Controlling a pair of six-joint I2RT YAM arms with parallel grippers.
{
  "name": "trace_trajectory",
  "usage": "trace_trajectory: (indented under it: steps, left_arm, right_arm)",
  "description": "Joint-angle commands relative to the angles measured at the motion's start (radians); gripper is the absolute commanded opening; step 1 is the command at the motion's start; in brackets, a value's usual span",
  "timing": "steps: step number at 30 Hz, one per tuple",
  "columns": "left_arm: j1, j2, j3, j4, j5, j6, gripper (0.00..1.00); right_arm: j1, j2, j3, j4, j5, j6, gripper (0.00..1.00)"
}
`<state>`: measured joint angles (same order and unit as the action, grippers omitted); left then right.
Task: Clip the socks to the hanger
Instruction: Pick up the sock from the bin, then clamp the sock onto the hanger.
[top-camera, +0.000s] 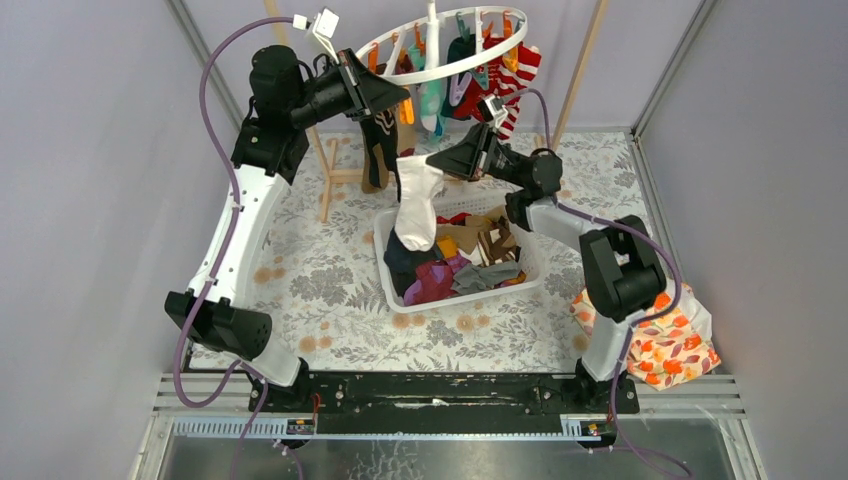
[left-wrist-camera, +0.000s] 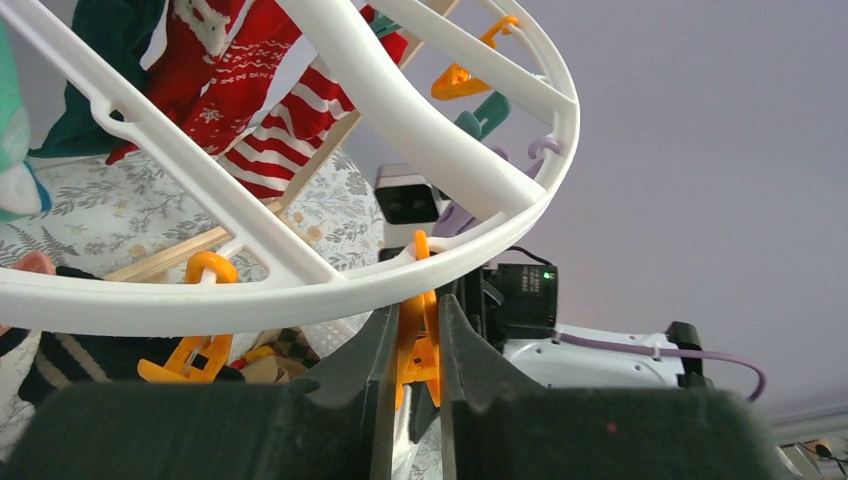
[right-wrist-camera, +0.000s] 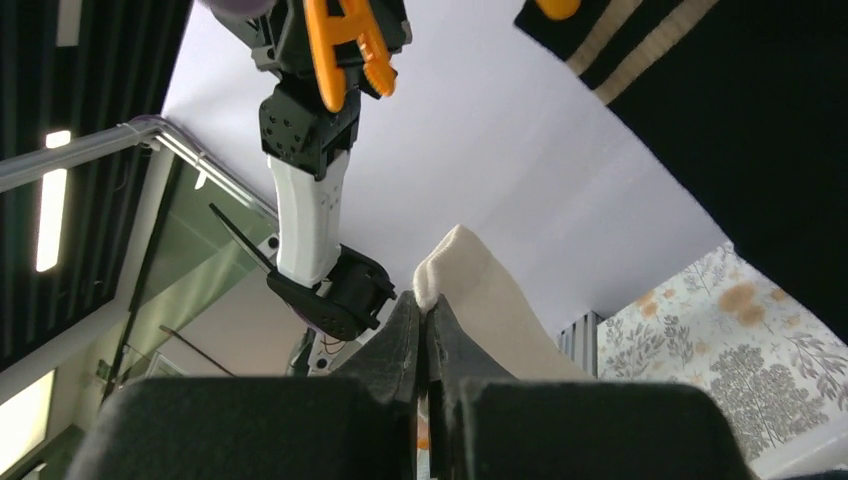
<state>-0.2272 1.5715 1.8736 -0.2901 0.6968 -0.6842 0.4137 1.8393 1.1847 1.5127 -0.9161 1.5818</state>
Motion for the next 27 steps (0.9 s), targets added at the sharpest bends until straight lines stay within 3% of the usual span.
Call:
trace_trajectory:
  steps: [1,12,27]
  left_arm:
    - [-0.003,-0.019,-0.01,0.104,0.086,-0.039,0.0]
    - [0.0,-0.011,-0.018,0.124,0.118,-0.044,0.0]
    - [0.023,-0.012,-0.026,0.129,0.146,-0.026,0.0]
  right_arm:
    - [0.016,0.053,0.129,0.198,0.023,0.081,0.0]
    - [0.03,0.215,0.42,0.198,-0.007,0.196,0.0]
    - [0.028,0.277,0.57,0.202,-0.067,0.248,0.0]
